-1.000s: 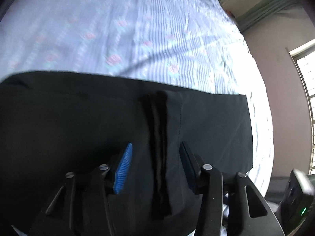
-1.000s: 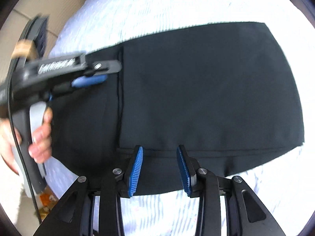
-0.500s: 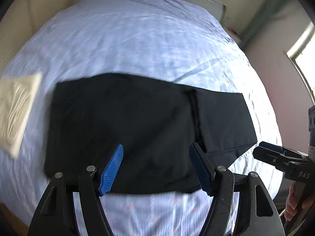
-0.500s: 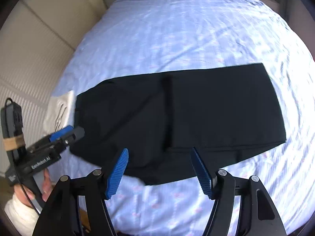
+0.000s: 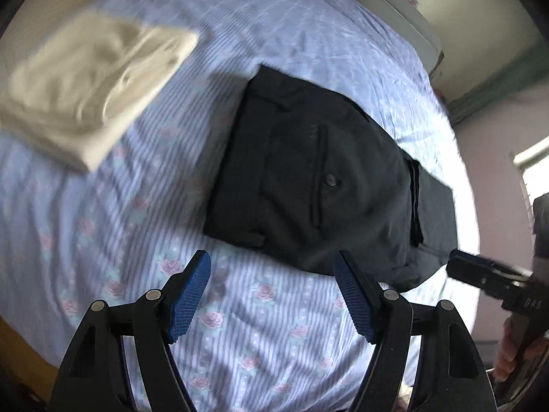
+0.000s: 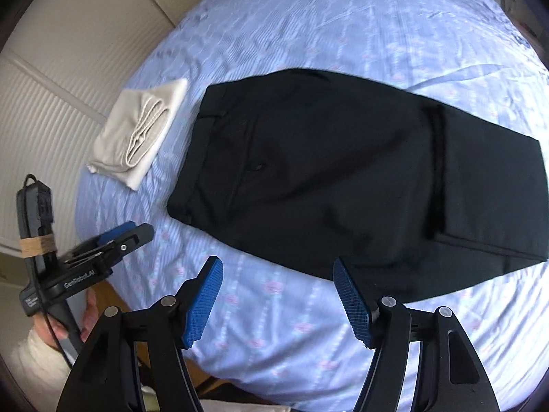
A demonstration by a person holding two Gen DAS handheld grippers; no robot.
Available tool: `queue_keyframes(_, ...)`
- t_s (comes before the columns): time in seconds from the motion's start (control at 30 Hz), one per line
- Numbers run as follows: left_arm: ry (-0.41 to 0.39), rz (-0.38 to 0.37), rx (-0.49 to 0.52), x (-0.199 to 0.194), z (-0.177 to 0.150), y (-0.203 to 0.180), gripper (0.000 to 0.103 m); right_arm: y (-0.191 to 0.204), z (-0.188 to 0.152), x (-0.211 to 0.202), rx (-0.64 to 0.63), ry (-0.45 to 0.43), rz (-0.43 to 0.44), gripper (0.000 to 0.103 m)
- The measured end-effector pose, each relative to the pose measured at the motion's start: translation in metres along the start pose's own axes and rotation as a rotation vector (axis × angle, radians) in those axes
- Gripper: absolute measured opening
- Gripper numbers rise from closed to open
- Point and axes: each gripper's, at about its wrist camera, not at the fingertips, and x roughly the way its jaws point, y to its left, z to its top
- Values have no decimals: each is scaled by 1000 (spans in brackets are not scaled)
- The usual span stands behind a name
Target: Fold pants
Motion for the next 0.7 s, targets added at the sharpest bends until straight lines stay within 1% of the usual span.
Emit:
queue_keyframes(0.13,12,-120,-155,27,5,41,72,26,11,18,-27,25,-40,68)
queue_keyframes(0.23,27,-210,-270,50,6,60,71,39,19,30,-52,43,-64,68)
queue_keyframes(0.3,32,-264,-327,63,8,69,71,43,22,37,-59,58,-75,68)
queue_keyframes(0.37,39,-287,-360,77,9,76,70,46,25,43,-54,71,-84,68)
queue_keyframes(0.47,54,-332,-400,92,12,85,65,50,29,50,-59,86,-94,68)
queue_keyframes(0.53,57,-379,-432,101,15,93,56,52,31,54,-60,94,-98,68)
queue_keyframes(0.6,56,-436,-426,104,21,99,41,54,32,58,-59,100,-99,68)
queue_keyframes(0.63,61,-444,-421,106,24,100,41,54,33,60,-56,106,-97,68)
queue_keyframes(0.7,79,-468,-388,109,36,100,33,55,35,62,-53,107,-94,68)
